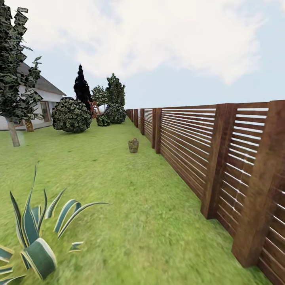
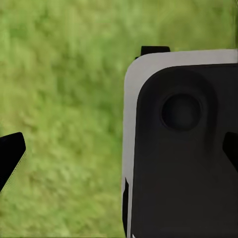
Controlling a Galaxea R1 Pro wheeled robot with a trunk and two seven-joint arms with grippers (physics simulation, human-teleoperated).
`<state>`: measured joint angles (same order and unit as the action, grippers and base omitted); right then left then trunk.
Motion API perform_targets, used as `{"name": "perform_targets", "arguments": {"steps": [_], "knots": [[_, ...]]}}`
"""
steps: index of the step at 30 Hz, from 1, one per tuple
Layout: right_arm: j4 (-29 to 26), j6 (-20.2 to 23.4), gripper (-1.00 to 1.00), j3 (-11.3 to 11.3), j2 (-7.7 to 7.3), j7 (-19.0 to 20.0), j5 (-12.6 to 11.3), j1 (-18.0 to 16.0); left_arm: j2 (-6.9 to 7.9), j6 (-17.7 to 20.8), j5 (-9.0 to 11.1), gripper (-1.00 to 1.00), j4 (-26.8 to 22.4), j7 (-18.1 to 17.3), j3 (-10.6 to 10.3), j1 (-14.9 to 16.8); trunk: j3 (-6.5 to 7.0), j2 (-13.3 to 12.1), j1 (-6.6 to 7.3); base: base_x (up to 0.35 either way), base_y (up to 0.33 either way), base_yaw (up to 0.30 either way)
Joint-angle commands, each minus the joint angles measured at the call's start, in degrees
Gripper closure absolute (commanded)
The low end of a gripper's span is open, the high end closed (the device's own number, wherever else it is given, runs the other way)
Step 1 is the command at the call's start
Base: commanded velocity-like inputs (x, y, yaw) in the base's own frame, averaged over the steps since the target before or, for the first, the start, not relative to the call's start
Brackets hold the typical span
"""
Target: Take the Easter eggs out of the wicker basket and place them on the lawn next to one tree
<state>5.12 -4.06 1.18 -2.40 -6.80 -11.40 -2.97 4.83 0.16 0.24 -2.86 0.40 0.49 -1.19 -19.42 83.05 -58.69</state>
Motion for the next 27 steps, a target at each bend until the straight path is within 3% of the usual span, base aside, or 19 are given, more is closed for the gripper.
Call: {"name": "perform_targets", "arguments": {"steps": [1,27], "knots": [[0.24,-0.42,-1.00,0.14,0.02,0.03,-0.46,-0.10,0.00,0.02,0.02,-1.00,-0.13,0.04,0.04,-0.04,-0.05,0.03,-0.04,0.319,0.000,0.000],[0.24,-0.42,-1.00,0.15,0.02,0.03,-0.41,-0.10,0.00,0.02,0.02,-1.00,-0.13,0.04,0.04,-0.04,-0.05,0.03,-0.04,0.320,0.000,0.000]]}}
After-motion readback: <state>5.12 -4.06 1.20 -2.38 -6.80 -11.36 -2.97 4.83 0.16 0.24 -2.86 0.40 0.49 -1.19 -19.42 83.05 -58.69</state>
